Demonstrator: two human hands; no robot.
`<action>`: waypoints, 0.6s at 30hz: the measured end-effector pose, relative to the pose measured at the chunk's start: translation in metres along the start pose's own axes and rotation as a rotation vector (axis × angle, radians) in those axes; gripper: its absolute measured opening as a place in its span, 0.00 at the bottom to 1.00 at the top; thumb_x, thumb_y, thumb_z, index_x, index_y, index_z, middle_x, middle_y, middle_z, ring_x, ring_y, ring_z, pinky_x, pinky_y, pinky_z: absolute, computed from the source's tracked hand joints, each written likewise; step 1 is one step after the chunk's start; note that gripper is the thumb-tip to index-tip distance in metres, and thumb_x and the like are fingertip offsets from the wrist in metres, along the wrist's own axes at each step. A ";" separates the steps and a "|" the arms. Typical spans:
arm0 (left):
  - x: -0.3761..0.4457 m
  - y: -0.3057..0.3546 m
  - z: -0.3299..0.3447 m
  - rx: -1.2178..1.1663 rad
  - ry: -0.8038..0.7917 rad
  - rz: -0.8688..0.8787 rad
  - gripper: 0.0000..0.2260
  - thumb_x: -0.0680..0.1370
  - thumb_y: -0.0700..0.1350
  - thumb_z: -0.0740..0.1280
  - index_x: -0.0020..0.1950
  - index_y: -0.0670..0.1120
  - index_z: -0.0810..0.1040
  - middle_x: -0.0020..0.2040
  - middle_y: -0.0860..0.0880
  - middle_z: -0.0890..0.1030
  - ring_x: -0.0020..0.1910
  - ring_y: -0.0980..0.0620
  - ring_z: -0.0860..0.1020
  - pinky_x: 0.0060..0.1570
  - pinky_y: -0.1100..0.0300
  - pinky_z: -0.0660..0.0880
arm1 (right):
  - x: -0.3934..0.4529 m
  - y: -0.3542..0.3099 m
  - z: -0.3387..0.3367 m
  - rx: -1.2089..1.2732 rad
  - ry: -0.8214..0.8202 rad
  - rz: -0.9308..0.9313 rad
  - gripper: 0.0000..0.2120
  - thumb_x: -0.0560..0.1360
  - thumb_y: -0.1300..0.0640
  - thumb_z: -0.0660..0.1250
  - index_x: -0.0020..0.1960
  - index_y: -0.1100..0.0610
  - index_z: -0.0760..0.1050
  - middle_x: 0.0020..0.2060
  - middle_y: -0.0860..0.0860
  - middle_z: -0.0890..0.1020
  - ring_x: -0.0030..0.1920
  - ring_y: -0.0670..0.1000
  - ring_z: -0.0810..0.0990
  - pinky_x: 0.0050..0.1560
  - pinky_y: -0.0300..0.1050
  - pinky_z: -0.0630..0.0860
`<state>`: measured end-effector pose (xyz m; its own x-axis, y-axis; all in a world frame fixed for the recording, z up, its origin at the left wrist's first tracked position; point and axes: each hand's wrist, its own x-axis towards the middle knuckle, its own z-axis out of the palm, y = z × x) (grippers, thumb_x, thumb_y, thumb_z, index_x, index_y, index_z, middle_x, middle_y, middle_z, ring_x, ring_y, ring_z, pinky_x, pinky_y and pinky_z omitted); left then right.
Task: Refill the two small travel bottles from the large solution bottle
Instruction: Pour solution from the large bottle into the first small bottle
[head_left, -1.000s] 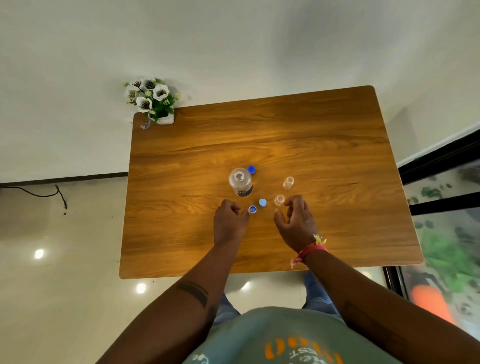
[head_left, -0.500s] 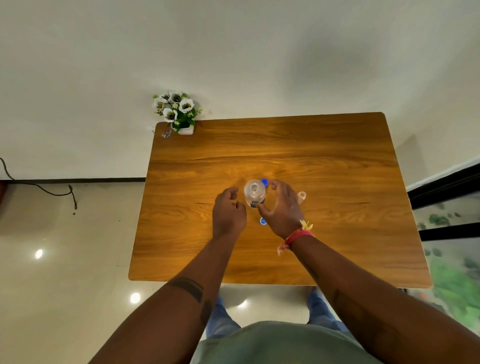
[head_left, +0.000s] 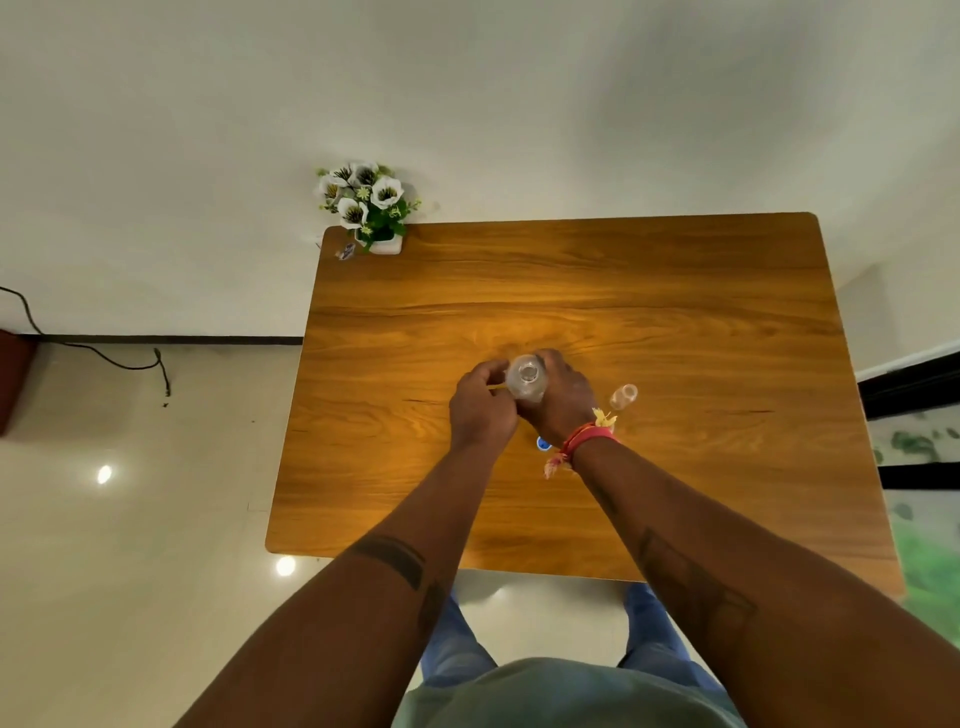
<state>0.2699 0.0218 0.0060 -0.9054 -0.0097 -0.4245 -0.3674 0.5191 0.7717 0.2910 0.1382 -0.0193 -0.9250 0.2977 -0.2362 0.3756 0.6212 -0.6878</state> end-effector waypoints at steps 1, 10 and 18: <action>0.000 0.000 -0.001 -0.013 -0.007 0.018 0.21 0.77 0.34 0.61 0.65 0.51 0.80 0.61 0.53 0.82 0.61 0.52 0.79 0.62 0.53 0.77 | -0.001 0.001 -0.003 0.024 0.020 -0.017 0.30 0.68 0.49 0.78 0.64 0.58 0.71 0.54 0.55 0.82 0.52 0.58 0.81 0.50 0.50 0.76; -0.019 0.004 0.012 -0.007 -0.001 0.145 0.11 0.81 0.45 0.65 0.61 0.52 0.82 0.54 0.55 0.82 0.49 0.57 0.81 0.48 0.60 0.77 | -0.021 0.006 -0.073 0.321 0.385 -0.014 0.30 0.65 0.47 0.80 0.63 0.49 0.71 0.56 0.47 0.76 0.53 0.48 0.77 0.51 0.44 0.79; -0.035 0.004 0.047 0.181 -0.248 0.251 0.19 0.79 0.43 0.69 0.70 0.50 0.77 0.60 0.48 0.76 0.53 0.51 0.79 0.55 0.52 0.79 | -0.060 0.051 -0.122 0.324 0.479 0.031 0.32 0.66 0.47 0.80 0.64 0.48 0.70 0.57 0.48 0.75 0.54 0.51 0.77 0.53 0.52 0.79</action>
<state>0.3103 0.0638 0.0016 -0.8753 0.3318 -0.3519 -0.0776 0.6218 0.7793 0.3728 0.2407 0.0436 -0.7563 0.6537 0.0257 0.2951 0.3759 -0.8784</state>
